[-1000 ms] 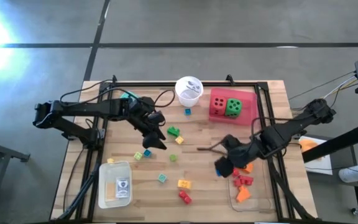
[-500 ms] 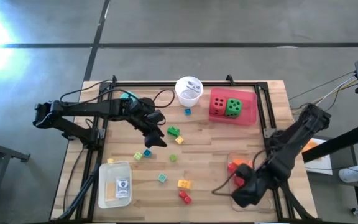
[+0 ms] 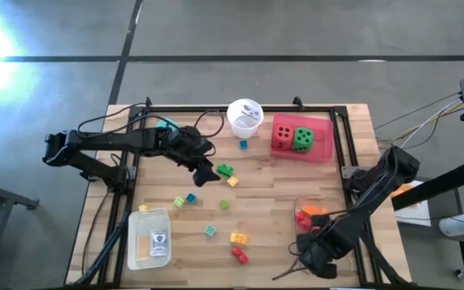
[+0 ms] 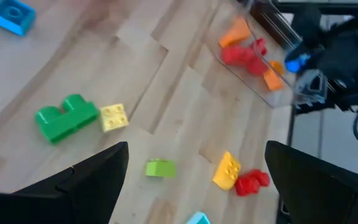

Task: Pick & Place Toys
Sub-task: Put the blue game piece into the transparent bin

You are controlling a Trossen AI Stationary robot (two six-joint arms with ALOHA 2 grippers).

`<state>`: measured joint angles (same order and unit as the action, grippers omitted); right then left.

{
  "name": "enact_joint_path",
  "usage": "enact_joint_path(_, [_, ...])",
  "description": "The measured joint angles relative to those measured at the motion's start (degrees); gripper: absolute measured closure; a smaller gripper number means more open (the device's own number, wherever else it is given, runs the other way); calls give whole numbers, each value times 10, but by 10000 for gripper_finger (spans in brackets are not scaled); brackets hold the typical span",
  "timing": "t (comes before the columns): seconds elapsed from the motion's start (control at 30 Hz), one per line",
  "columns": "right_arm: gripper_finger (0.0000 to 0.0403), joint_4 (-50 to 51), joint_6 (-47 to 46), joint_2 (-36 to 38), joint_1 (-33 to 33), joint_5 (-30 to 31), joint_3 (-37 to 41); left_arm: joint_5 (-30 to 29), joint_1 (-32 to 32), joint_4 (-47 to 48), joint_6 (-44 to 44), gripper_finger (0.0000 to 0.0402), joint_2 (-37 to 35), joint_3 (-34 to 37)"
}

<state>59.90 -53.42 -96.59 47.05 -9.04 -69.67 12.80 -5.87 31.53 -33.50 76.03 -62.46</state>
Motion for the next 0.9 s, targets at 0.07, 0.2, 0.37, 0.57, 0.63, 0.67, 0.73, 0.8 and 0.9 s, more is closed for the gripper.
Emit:
enact_joint_path(0.07, [281, -16, 58, -8, 6, -1, 7, -8, 0, 0, -10, 23, 0, 0])
enact_joint_path(0.2, [281, -51, 125, -17, 15, -11, 19, -13, 0, 0, -13, 23, 0, 0])
enact_joint_path(0.37, [281, -95, 157, -16, 24, -35, 40, -14, 0, 0, -15, 23, 0, 0])
enact_joint_path(0.57, [281, -100, 214, -15, 30, -67, 52, -15, 0, 0, -15, 23, 0, 0])
enact_joint_path(0.63, [281, -108, 215, -15, 30, -70, 60, -18, 0, 0, -14, 23, 0, 0])
enact_joint_path(0.67, [281, -115, 215, -15, 30, -74, 65, -19, 0, 0, -14, 23, 0, 0])
enact_joint_path(0.73, [281, -127, 212, -15, 29, -77, 76, -20, 0, 0, -13, 23, 0, 0])
enact_joint_path(0.8, [281, -142, 208, -13, 29, -80, 87, -24, 0, 0, -12, 23, 0, 0])
enact_joint_path(0.9, [281, -154, 209, -13, 30, -80, 98, -24, 0, 0, -12, 23, 0, 0])
